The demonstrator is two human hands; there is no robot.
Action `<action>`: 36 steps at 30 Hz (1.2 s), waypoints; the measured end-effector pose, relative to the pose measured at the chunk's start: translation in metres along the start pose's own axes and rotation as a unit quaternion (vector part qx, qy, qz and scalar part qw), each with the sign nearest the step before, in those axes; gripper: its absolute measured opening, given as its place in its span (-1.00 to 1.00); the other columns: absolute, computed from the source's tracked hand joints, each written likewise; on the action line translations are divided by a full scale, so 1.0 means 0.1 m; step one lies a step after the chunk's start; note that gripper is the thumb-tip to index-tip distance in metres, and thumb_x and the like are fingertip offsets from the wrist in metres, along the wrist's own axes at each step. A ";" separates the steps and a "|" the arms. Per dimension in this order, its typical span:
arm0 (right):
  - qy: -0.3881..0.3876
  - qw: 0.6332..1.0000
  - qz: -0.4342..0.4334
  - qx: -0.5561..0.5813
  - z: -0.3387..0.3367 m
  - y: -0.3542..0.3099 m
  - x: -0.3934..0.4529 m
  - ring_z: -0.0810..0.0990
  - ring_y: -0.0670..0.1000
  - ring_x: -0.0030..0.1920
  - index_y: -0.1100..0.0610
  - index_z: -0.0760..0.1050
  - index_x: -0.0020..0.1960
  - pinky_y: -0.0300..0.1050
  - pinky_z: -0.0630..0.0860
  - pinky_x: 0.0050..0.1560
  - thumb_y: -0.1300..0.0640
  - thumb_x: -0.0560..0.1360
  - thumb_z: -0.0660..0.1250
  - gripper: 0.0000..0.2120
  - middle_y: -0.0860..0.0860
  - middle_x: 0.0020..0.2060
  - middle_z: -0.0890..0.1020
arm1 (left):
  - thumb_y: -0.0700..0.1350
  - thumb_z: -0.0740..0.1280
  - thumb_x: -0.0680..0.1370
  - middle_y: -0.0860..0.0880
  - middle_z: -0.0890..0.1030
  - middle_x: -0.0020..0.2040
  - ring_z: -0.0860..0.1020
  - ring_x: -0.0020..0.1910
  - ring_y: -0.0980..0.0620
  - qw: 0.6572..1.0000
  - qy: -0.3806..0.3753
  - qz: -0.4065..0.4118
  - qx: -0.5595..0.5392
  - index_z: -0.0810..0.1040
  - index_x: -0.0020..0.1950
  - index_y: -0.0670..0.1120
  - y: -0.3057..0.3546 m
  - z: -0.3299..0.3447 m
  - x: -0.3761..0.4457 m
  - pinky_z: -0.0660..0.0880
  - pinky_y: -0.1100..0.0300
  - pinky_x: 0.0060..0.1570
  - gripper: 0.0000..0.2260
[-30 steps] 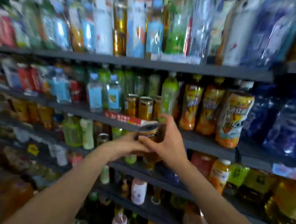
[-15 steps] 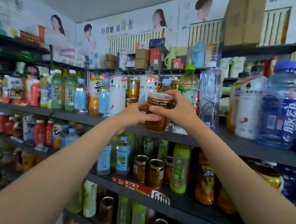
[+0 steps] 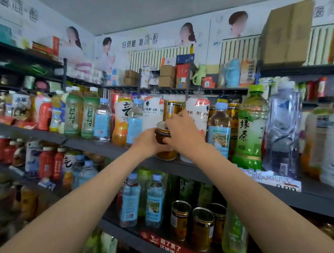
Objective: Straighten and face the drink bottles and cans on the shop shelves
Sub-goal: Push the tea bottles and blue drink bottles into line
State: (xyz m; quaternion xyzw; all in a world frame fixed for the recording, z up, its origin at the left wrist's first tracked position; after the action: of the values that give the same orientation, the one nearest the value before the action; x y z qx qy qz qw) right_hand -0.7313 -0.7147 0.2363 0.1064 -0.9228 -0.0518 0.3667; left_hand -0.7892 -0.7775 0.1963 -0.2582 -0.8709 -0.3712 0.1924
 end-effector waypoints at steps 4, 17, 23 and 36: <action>-0.027 0.998 0.037 -0.031 0.15 0.00 0.15 0.46 0.11 0.11 0.21 0.48 0.11 -0.10 0.40 0.02 0.23 0.53 0.26 -0.83 0.16 0.08 0.47 | 0.08 0.38 0.46 -0.08 0.58 -0.03 0.53 0.03 -0.07 0.998 -0.012 0.004 0.065 0.54 0.01 -0.10 -0.10 0.10 0.19 0.32 0.19 -0.18 -0.71; -0.038 0.984 0.132 -0.114 0.31 -0.06 0.27 0.45 0.16 0.13 0.26 0.46 0.07 -0.07 0.40 0.03 0.38 0.49 0.21 -0.82 0.18 0.06 0.53 | 0.09 0.19 0.58 -0.12 0.61 -0.02 0.57 -0.05 -0.10 0.951 0.005 0.194 0.241 0.53 0.03 -0.16 -0.03 0.18 0.33 0.42 0.12 -0.14 -0.67; -0.020 0.977 0.142 -0.156 0.49 -0.06 0.37 0.37 0.17 0.24 0.25 0.39 0.20 -0.04 0.37 0.16 0.31 0.53 0.21 -0.75 0.16 0.17 0.48 | -0.08 0.18 0.59 -0.16 0.58 -0.01 0.55 -0.03 -0.17 0.955 0.034 0.202 0.215 0.53 0.04 -0.19 -0.13 0.05 0.30 0.42 0.08 -0.17 -0.78; 0.238 0.955 0.141 -0.107 -0.41 0.24 -0.42 0.49 0.25 -0.07 0.32 0.51 -0.05 -0.08 0.32 -0.11 0.40 0.35 0.21 -0.80 0.23 -0.14 0.56 | -0.31 0.24 0.47 -0.13 0.48 0.01 0.44 0.00 -0.09 0.931 0.207 0.286 -0.089 0.43 0.04 -0.20 0.59 -0.08 -0.04 0.40 0.11 -0.09 -0.85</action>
State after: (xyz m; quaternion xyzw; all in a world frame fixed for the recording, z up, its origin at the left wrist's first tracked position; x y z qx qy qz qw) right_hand -0.6773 -0.6822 0.2418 -0.0553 -0.8034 -0.0707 0.5886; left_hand -0.7496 -0.7502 0.2315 -0.4296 -0.6645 -0.4214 0.4430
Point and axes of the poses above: each hand's wrist, its own x-axis towards the middle knuckle, its own z-axis out of the palm, y = z × x, the point moved 8 cm from there along x, towards the middle knuckle
